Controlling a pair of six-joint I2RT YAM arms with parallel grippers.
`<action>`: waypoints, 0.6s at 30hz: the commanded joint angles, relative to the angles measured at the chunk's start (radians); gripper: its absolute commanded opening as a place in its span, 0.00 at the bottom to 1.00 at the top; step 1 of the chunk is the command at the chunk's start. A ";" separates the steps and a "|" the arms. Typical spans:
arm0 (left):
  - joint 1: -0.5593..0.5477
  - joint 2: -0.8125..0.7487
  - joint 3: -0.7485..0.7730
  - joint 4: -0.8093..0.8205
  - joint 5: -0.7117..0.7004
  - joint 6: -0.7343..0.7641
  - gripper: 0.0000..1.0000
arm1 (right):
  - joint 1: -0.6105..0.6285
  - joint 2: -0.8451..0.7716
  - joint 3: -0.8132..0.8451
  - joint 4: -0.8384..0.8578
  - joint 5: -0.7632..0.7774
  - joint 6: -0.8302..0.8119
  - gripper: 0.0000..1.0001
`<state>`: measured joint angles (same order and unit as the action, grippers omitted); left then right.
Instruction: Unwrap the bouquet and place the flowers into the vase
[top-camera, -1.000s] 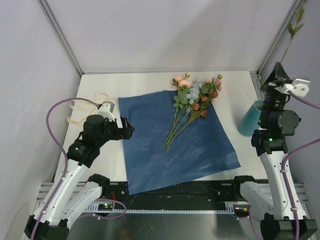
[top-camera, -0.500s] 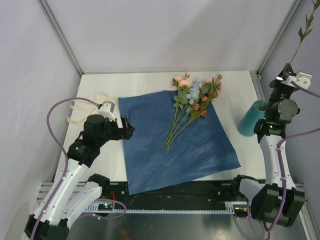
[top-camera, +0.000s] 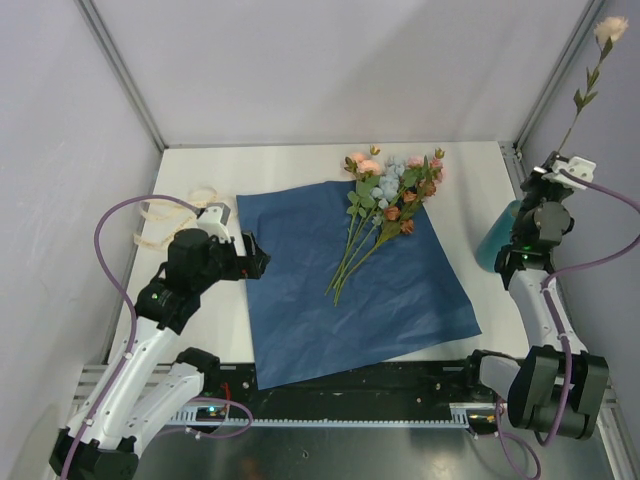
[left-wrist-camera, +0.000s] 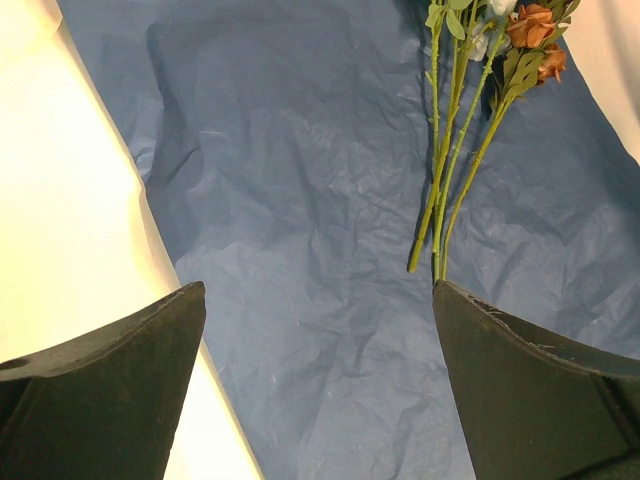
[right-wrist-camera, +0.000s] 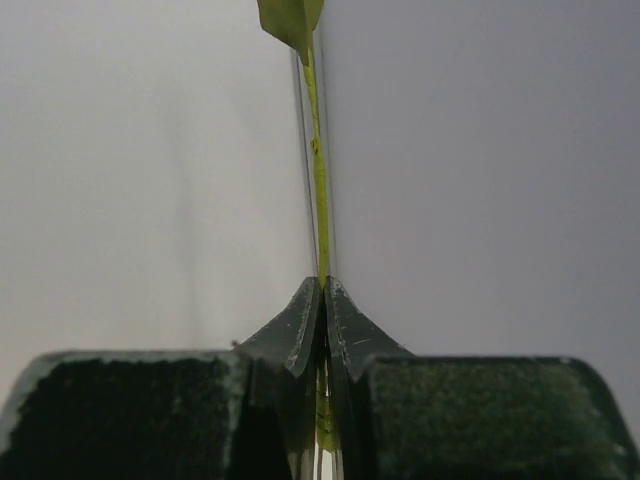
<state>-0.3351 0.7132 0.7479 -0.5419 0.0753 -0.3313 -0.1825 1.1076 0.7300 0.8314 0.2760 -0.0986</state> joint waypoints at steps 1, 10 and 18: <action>0.006 -0.006 -0.002 0.009 0.010 0.023 1.00 | 0.054 -0.049 -0.035 -0.051 0.103 0.036 0.11; 0.006 -0.013 -0.001 0.011 0.008 0.021 1.00 | 0.209 -0.115 -0.041 -0.213 0.270 -0.054 0.32; 0.007 -0.022 -0.003 0.011 0.013 0.020 1.00 | 0.244 -0.227 -0.042 -0.394 0.286 0.034 0.34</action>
<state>-0.3351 0.7071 0.7479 -0.5419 0.0753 -0.3313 0.0494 0.9348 0.6846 0.5179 0.5266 -0.1040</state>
